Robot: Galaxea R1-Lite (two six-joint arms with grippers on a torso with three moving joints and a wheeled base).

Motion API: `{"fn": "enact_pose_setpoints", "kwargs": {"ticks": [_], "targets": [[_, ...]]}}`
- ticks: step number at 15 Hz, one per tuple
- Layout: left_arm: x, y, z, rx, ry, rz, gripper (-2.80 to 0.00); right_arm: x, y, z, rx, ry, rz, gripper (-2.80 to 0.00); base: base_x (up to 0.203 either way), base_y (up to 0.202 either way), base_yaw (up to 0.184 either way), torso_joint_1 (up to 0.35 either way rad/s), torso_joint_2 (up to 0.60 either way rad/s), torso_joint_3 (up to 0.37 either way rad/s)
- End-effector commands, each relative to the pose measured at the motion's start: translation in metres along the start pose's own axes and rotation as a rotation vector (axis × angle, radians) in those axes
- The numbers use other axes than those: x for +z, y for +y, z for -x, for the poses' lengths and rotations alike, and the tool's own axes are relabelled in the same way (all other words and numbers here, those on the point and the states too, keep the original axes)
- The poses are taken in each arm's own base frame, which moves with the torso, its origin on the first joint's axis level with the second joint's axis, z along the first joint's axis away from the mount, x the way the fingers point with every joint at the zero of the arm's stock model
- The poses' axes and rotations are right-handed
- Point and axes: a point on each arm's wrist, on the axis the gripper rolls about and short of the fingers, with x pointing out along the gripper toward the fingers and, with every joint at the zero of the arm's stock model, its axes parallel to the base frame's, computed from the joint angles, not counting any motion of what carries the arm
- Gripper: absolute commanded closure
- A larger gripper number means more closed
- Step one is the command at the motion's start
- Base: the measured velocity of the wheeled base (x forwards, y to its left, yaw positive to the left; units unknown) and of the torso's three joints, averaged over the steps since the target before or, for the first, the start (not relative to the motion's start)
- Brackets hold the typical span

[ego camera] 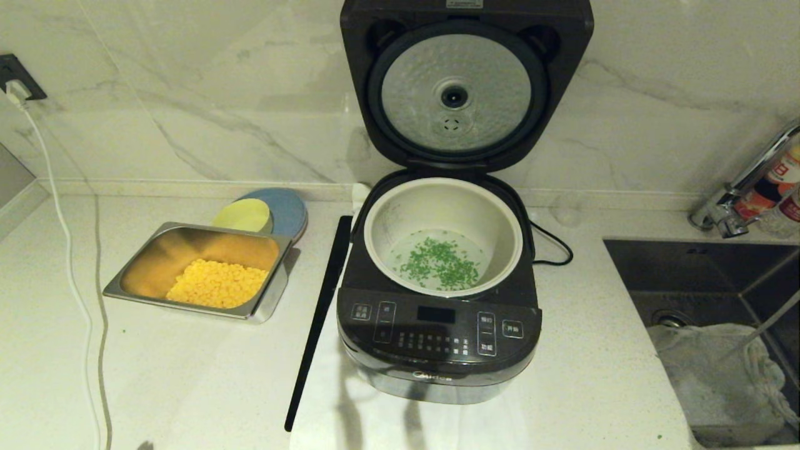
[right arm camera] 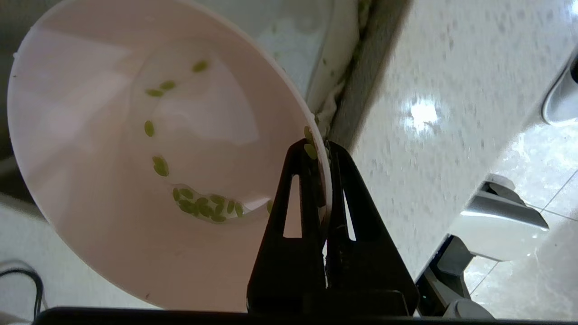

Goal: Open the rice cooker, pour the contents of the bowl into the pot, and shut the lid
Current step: Fill a bowl with water from the tap

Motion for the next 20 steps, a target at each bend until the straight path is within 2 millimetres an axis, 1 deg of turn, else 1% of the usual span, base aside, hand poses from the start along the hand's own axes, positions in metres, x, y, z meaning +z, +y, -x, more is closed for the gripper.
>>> {"fn": "enact_pose_setpoints", "kwargs": {"ticks": [1, 3, 5, 9, 11, 13, 15, 17, 20], "targets": [[-0.003, 0.000, -0.001, 0.001, 0.009, 0.000, 0.00, 0.009, -0.003, -0.018, -0.009, 0.022, -0.015, 0.00, 0.000, 0.000, 0.000, 0.000, 0.00, 0.000], [-0.003, 0.000, -0.001, 0.001, 0.009, 0.000, 0.00, 0.014, 0.002, -0.022, 0.020, 0.009, 0.006, 0.00, 0.000, 0.000, 0.000, 0.000, 0.00, 0.000], [-0.003, 0.000, -0.001, 0.001, 0.009, 0.000, 0.00, 0.020, 0.004, -0.032, 0.042, -0.012, 0.019, 0.00, 0.000, 0.000, 0.000, 0.000, 0.00, 0.000], [-0.003, 0.000, -0.001, 0.001, 0.009, 0.000, 0.00, 0.039, 0.009, -0.050, 0.059, -0.040, 0.031, 0.00, 0.000, 0.000, 0.000, 0.000, 0.00, 0.000], [-0.003, 0.000, -0.001, 0.001, 0.009, 0.000, 0.00, 0.042, 0.013, -0.053, 0.067, -0.045, 0.041, 0.00, 0.000, 0.000, 0.000, 0.000, 0.00, 0.000], [-0.003, 0.000, -0.001, 0.001, 0.009, 0.000, 0.00, 0.040, 0.021, -0.055, 0.080, -0.040, 0.063, 0.00, 0.000, 0.000, 0.000, 0.000, 0.00, 0.000], [-0.003, 0.000, -0.001, 0.001, 0.009, 0.000, 0.00, 0.035, 0.037, -0.062, 0.096, -0.029, 0.100, 0.00, 0.000, 0.000, 0.000, 0.000, 0.00, 0.000], [-0.003, 0.000, -0.001, 0.001, 0.009, 0.000, 0.00, 0.033, 0.052, -0.064, 0.119, -0.030, 0.129, 0.00, 0.000, 0.000, 0.000, 0.000, 0.00, 0.000], [-0.003, 0.000, -0.001, 0.001, 0.009, 0.000, 0.00, 0.039, 0.067, -0.068, 0.145, -0.046, 0.128, 0.00, 0.000, 0.000, 0.000, 0.000, 0.00, 0.000]]}}
